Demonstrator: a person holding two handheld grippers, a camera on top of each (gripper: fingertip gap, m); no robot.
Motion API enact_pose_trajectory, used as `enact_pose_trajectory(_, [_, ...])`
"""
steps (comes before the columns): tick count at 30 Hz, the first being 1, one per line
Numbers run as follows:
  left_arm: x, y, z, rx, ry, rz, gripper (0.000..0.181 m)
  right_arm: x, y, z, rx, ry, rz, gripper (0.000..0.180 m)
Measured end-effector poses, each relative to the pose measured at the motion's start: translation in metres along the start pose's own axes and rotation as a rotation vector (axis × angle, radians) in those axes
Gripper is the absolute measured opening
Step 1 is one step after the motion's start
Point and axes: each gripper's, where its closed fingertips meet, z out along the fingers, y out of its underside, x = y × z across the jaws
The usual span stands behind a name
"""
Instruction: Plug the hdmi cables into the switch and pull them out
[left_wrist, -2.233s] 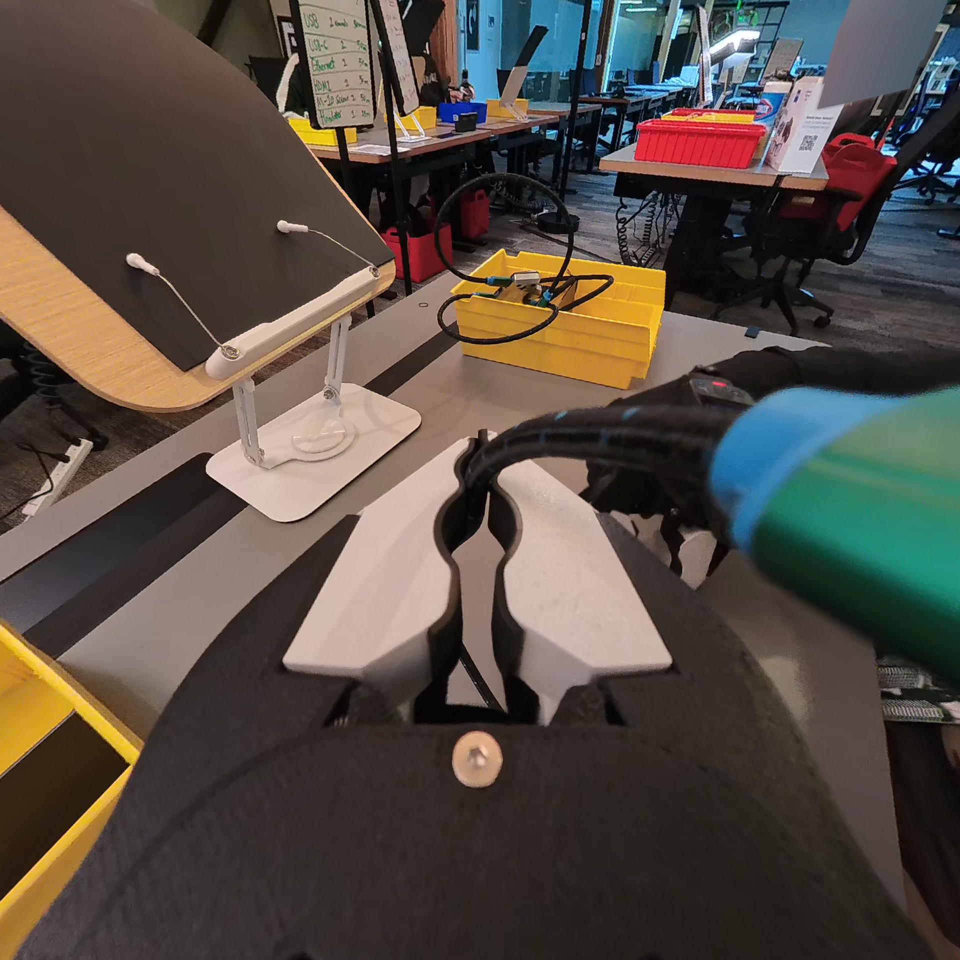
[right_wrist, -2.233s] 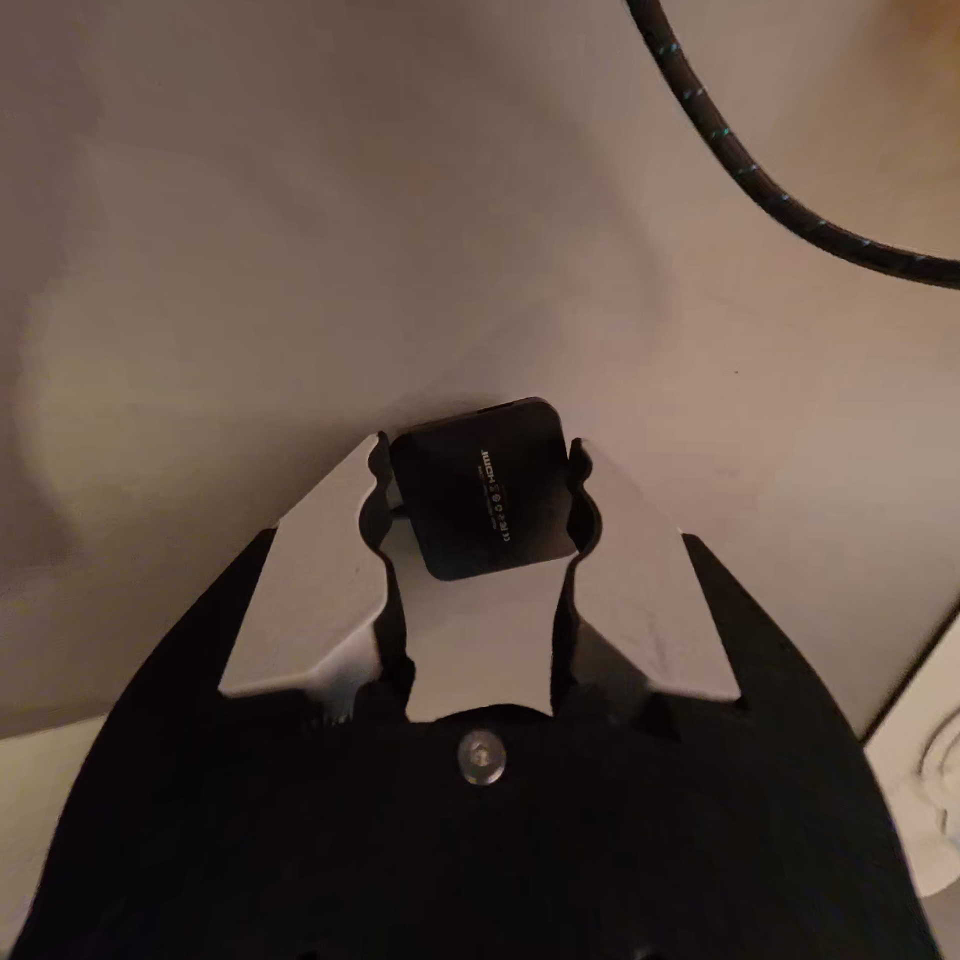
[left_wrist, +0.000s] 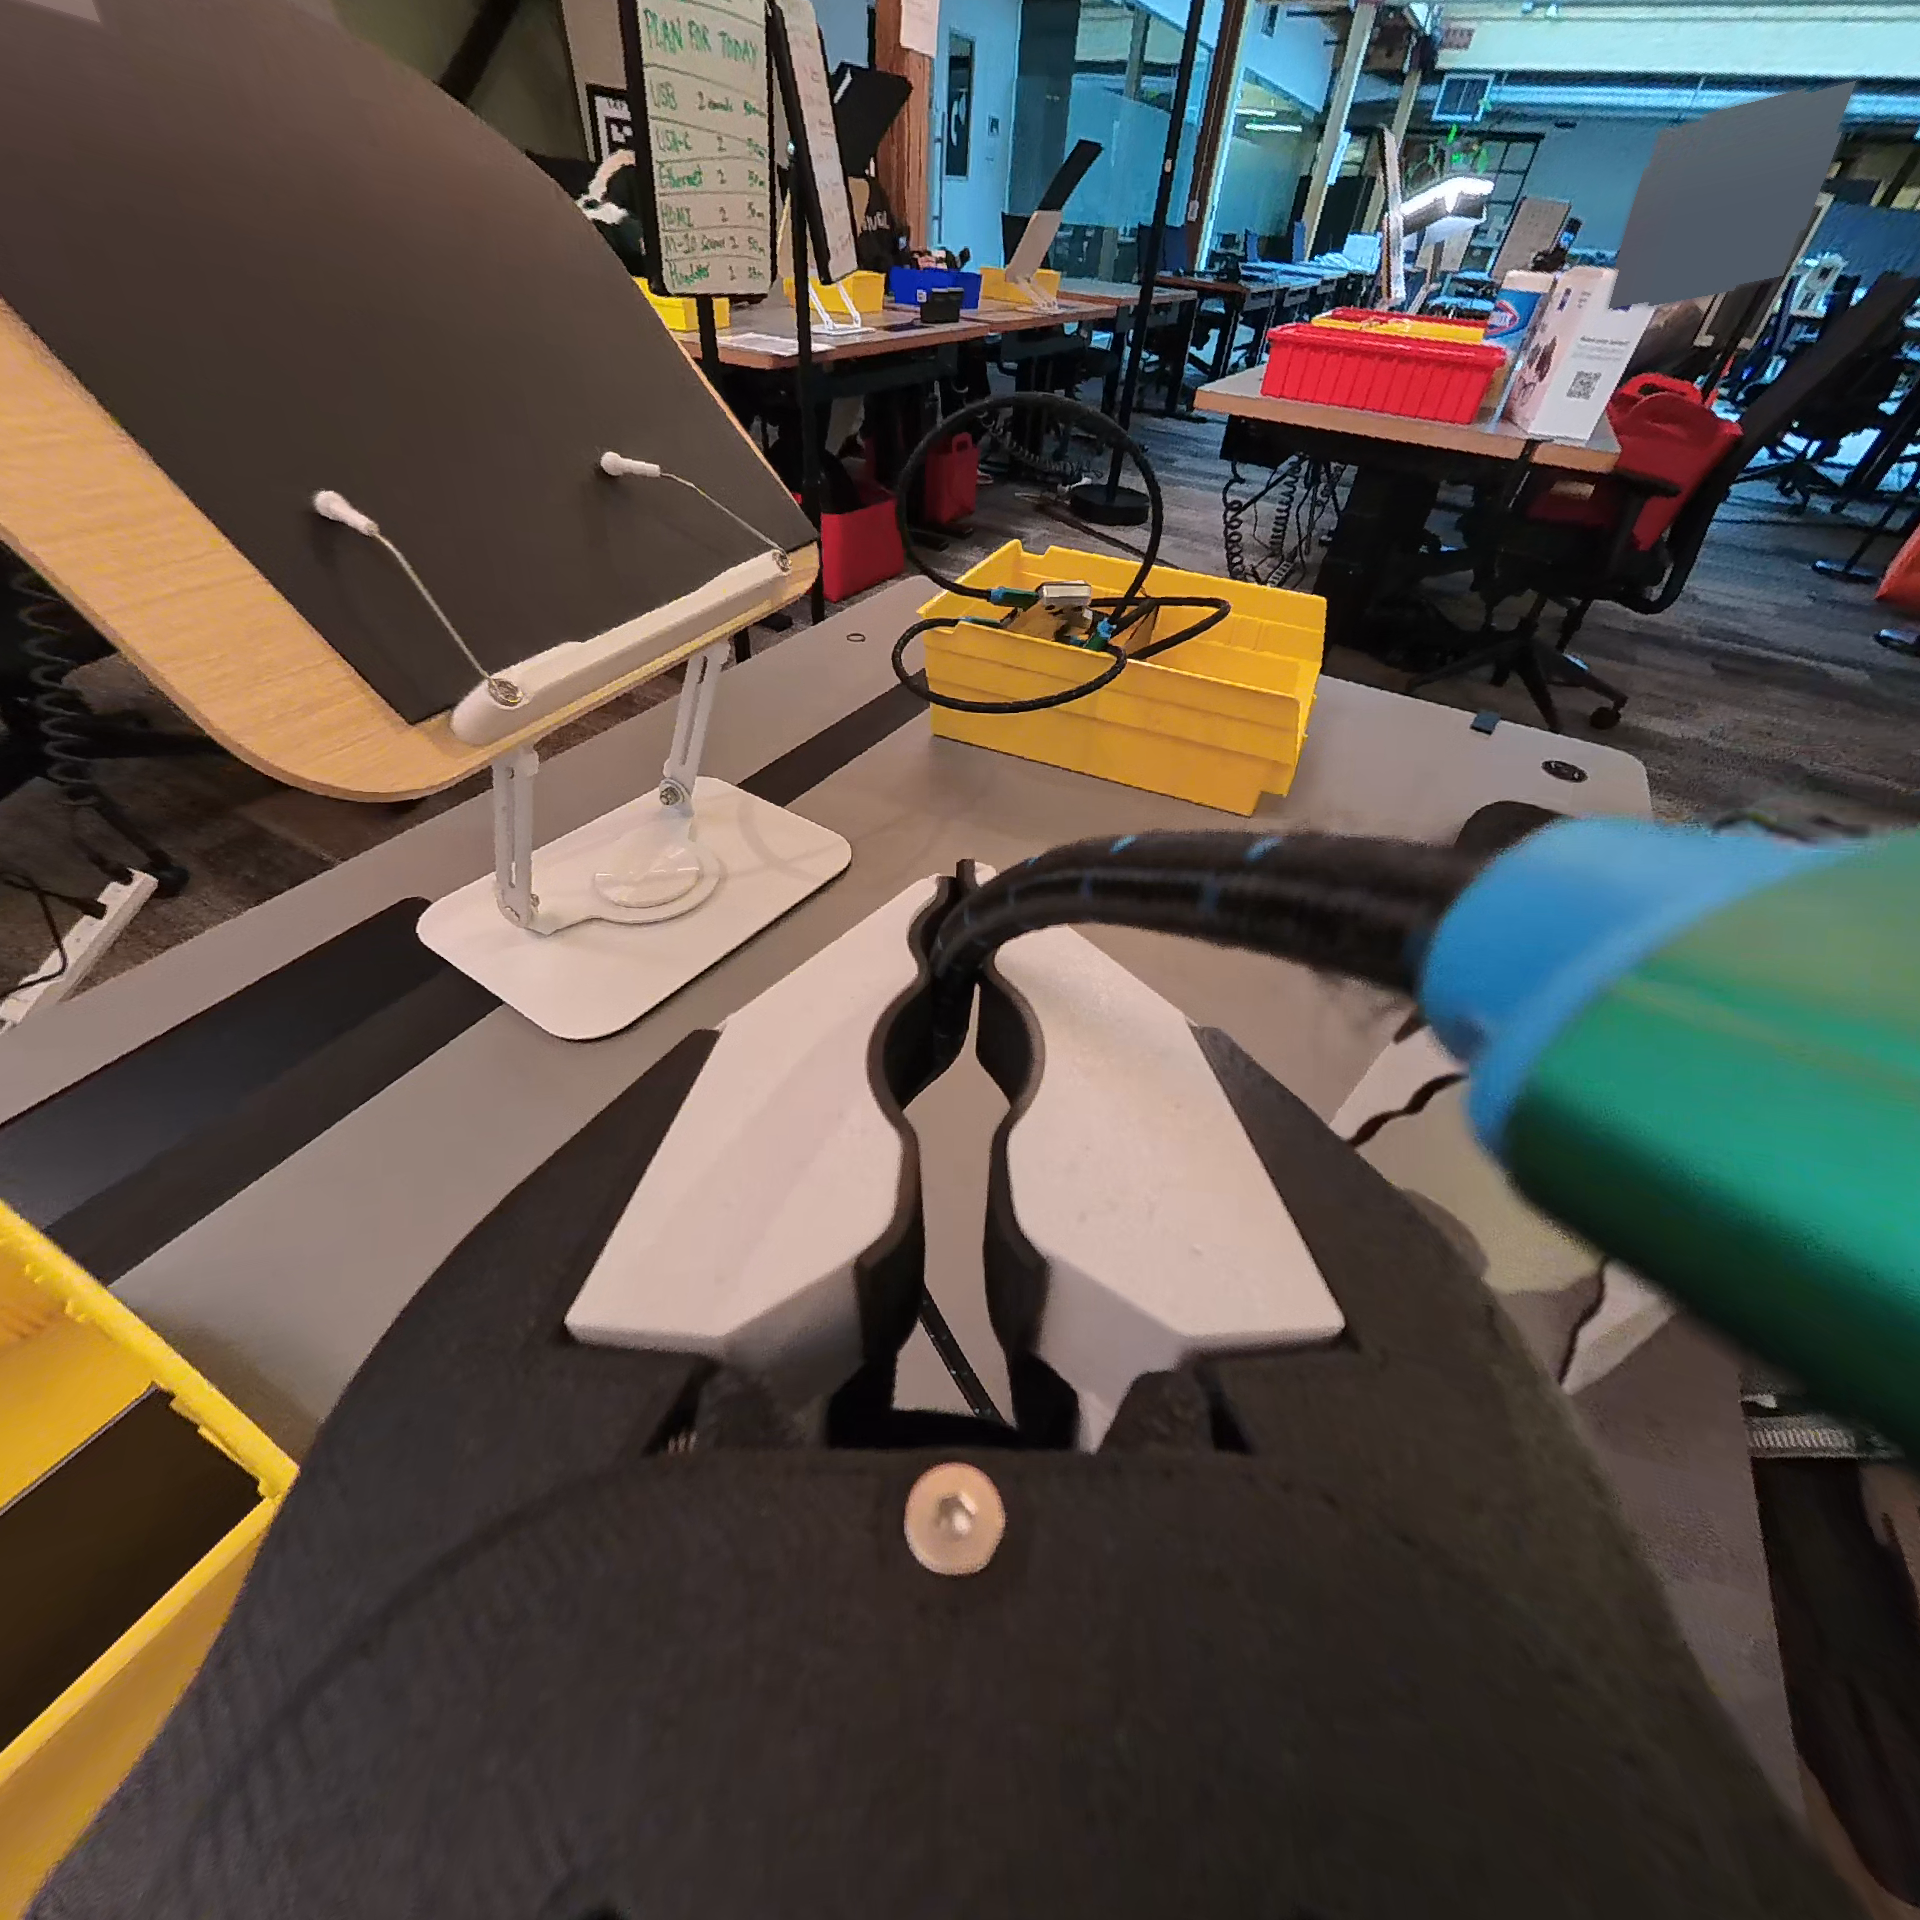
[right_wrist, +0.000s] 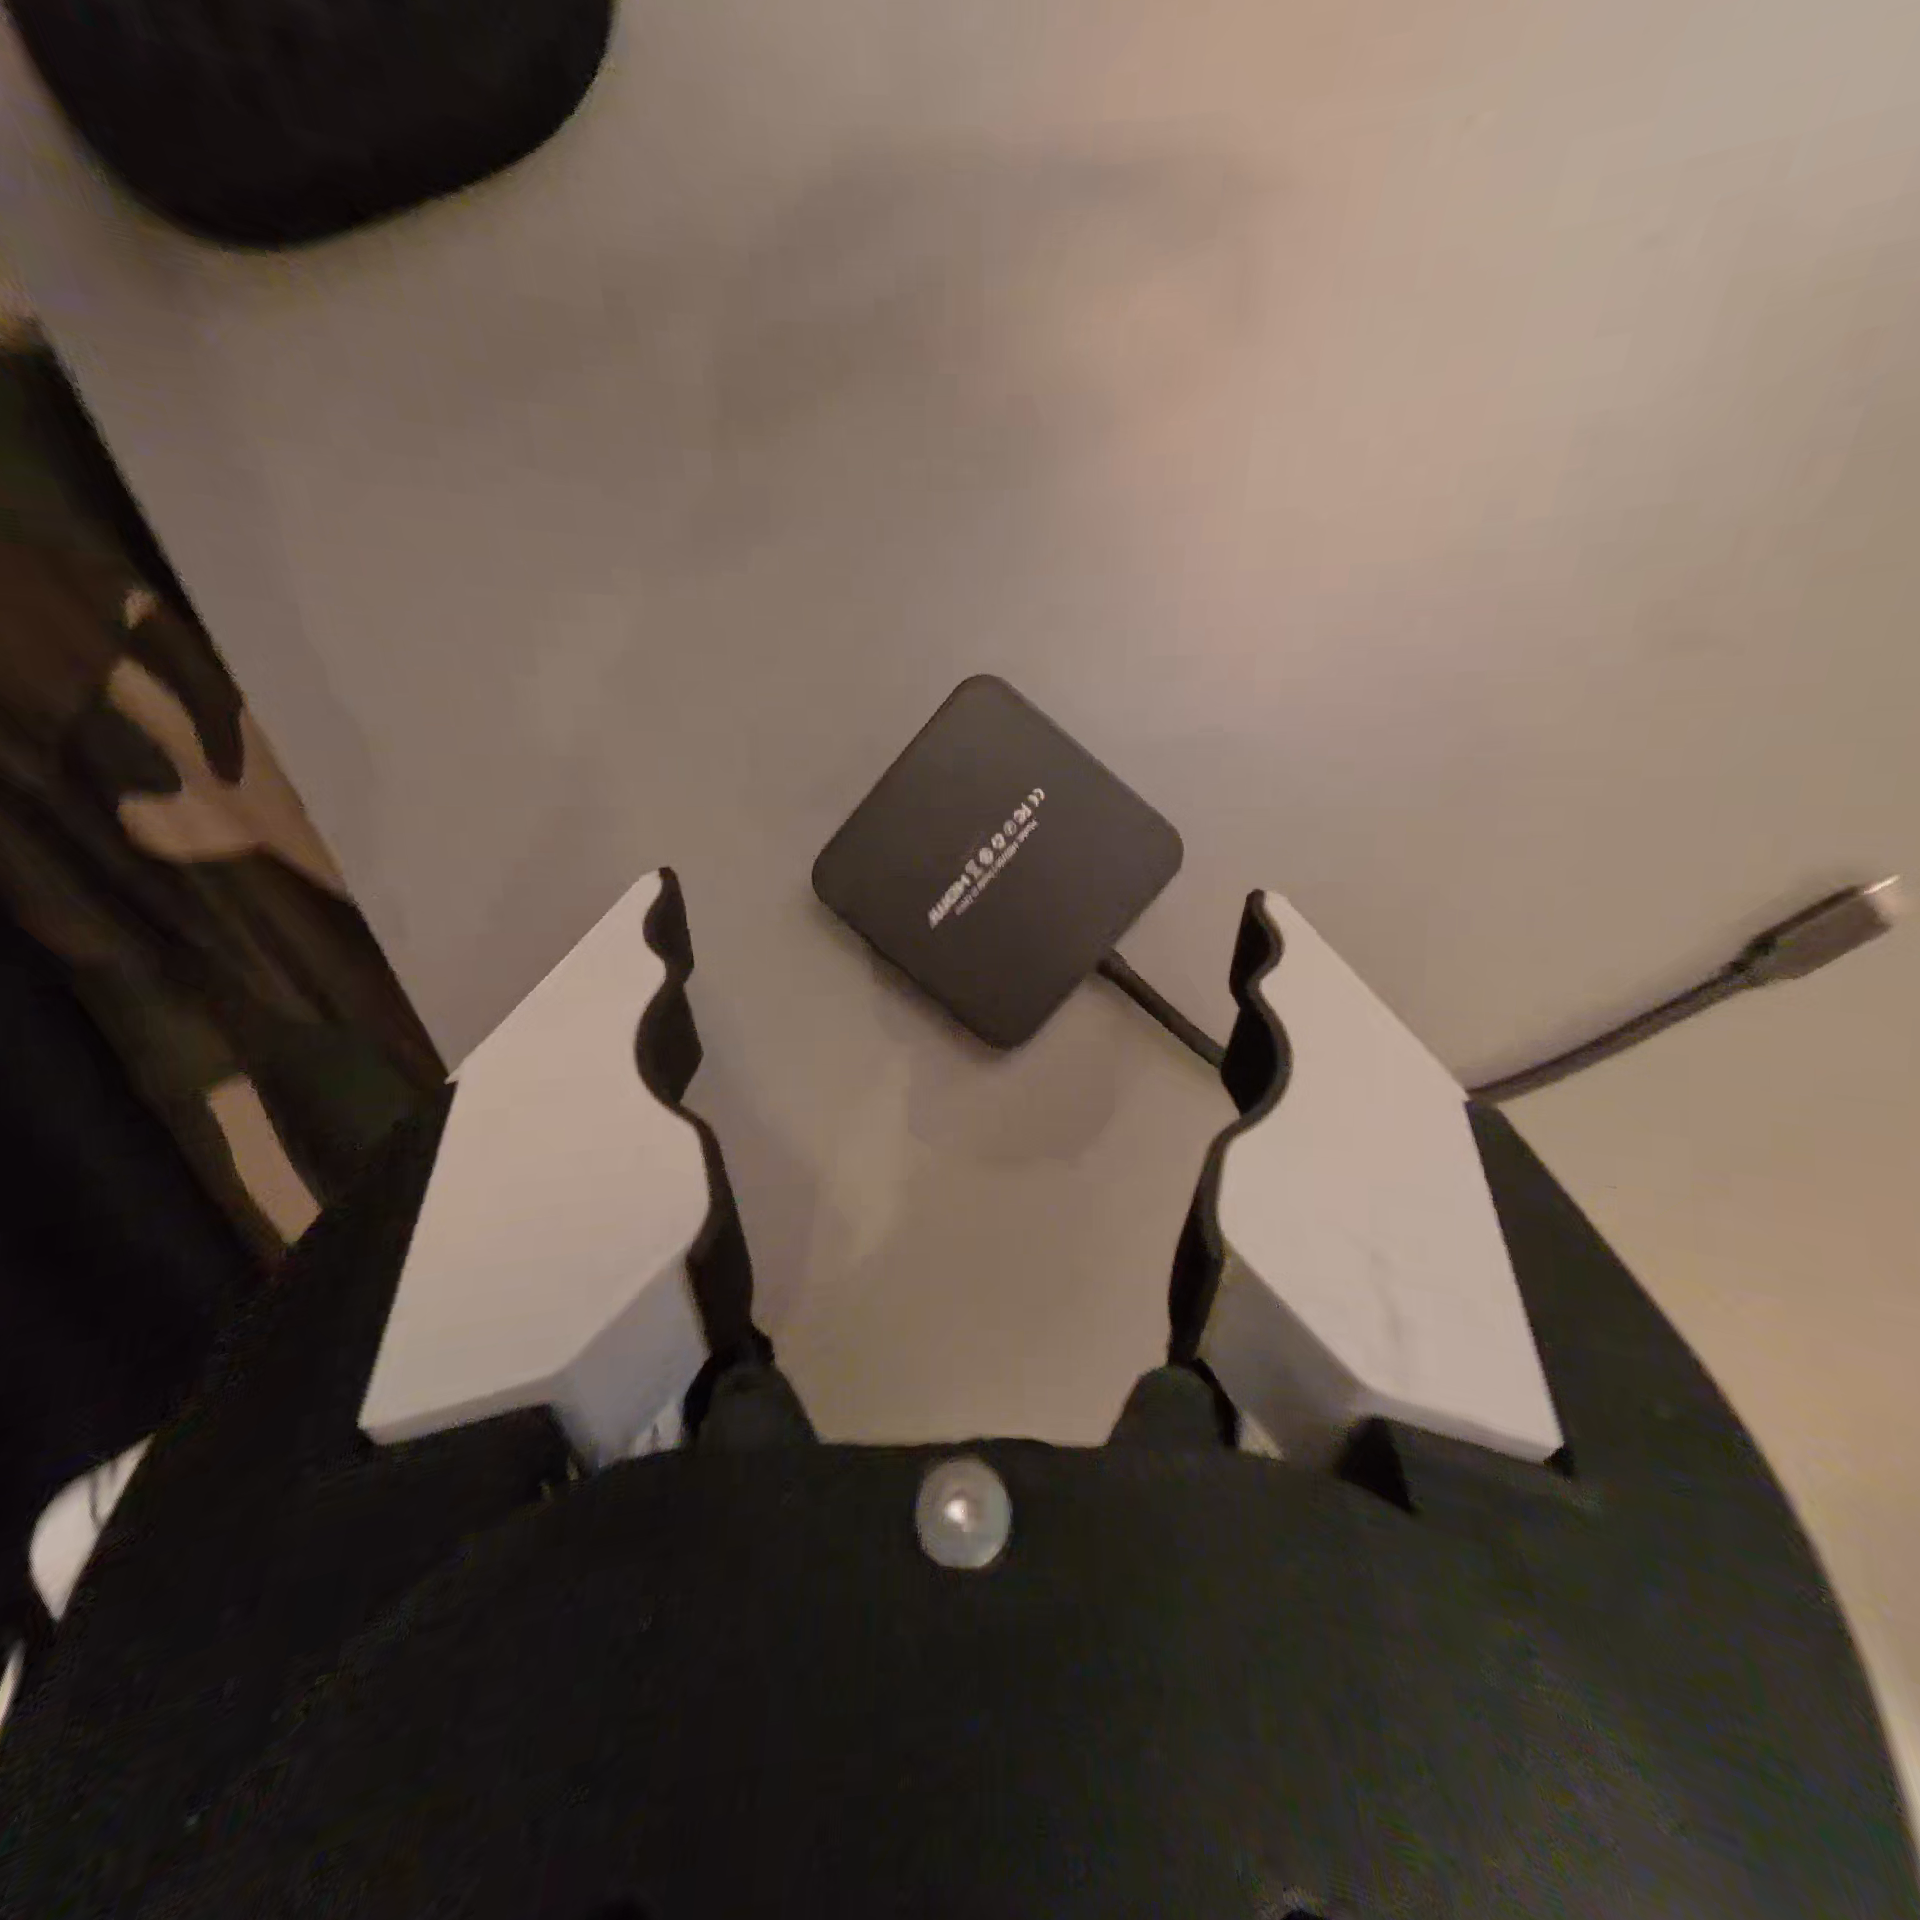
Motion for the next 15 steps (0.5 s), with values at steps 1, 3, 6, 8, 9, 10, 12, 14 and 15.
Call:
enact_pose_trajectory(1, [-0.001, -0.001, -0.001, 0.002, -0.001, -0.002, 0.000, -0.001, 0.000, 0.007, 0.009, 0.005, 0.042, 0.103])
enact_pose_trajectory(3, [-0.002, -0.002, -0.002, 0.007, -0.004, -0.004, 0.000, 0.004, 0.008, 0.023, -0.020, 0.039, 0.093, 0.107])
enact_pose_trajectory(6, [-0.002, -0.004, -0.004, 0.014, -0.003, -0.002, 0.000, 0.010, 0.006, 0.031, -0.012, 0.084, 0.091, 0.100])
enact_pose_trajectory(8, [-0.002, -0.005, -0.005, 0.017, -0.003, -0.001, 0.000, 0.005, 0.005, 0.029, -0.022, 0.042, 0.035, 0.075])
enact_pose_trajectory(9, [-0.001, -0.005, -0.006, 0.019, -0.002, -0.002, 0.000, 0.003, 0.007, 0.029, -0.034, 0.015, -0.004, 0.075])
enact_pose_trajectory(10, [-0.001, -0.005, -0.006, 0.021, 0.000, -0.002, 0.000, 0.002, 0.009, 0.027, -0.051, -0.012, -0.056, 0.074])
enact_pose_trajectory(12, [-0.001, -0.005, -0.006, 0.020, 0.002, 0.000, 0.000, 0.004, 0.010, 0.023, -0.062, -0.035, -0.190, 0.073])
enact_pose_trajectory(14, [0.000, -0.005, -0.005, 0.018, 0.003, 0.000, 0.000, 0.008, 0.006, 0.017, -0.034, -0.056, -0.284, 0.072])
enact_pose_trajectory(15, [0.000, -0.004, -0.005, 0.017, 0.003, 0.000, 0.000, 0.009, 0.000, 0.012, 0.014, -0.073, -0.323, 0.072])
